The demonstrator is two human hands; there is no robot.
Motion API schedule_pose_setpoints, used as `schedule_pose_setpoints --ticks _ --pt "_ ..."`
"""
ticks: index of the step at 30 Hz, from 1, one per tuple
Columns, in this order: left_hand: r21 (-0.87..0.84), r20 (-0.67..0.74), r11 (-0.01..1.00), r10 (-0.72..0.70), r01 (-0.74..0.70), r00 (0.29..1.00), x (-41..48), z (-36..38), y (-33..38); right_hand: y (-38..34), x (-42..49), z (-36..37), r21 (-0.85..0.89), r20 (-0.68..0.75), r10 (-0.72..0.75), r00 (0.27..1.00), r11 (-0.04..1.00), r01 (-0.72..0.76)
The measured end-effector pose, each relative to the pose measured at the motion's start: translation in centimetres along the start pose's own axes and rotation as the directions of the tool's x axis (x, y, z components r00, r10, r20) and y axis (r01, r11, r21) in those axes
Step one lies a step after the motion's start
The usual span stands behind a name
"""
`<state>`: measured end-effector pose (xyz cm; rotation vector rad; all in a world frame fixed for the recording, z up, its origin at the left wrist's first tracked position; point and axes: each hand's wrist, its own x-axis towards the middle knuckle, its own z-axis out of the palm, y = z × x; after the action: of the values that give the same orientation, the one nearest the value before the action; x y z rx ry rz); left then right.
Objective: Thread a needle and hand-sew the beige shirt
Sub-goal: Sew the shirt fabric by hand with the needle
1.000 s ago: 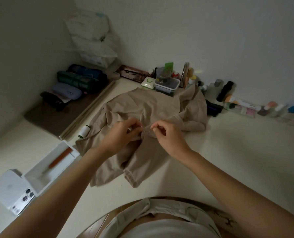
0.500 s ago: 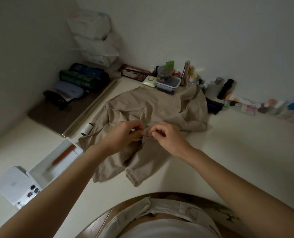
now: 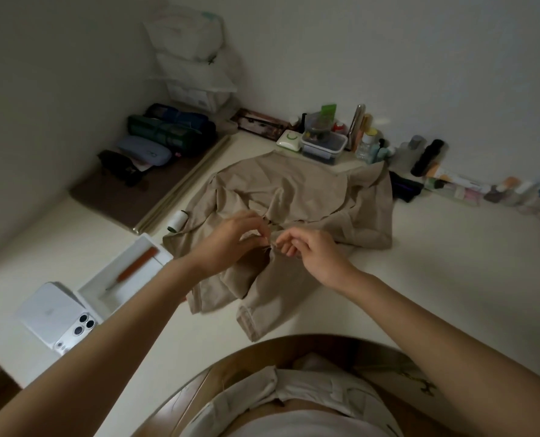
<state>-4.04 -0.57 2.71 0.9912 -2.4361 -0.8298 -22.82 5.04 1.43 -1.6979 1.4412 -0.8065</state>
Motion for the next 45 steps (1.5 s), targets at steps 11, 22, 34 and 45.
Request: schedule_pose_setpoints --ticks 11,22,34,45 --pt "-0.512 0.016 0.83 -0.247 0.22 0.969 -4.8 -0.1 0.2 -0.9 -0.6 3.4 0.172 -0.142 0.134 0.981 0.979 -0.109" --pt "-0.68 -0.035 0.653 -0.482 0.333 0.875 -7.0 1.4 0.0 -3.0 -1.3 6.7 0.263 -0.11 0.174 0.979 0.955 -0.14" --pt "-0.81 0.086 0.423 -0.599 0.406 0.796 -6.9 3.2 0.0 -1.9 0.0 6.0 0.354 0.003 0.282 0.959 0.897 -0.265" --pt "-0.711 -0.085 0.556 -0.675 0.43 0.732 -4.9 4.1 0.6 -1.6 1.6 4.2 -0.121 0.044 -0.162 0.986 0.979 0.166"
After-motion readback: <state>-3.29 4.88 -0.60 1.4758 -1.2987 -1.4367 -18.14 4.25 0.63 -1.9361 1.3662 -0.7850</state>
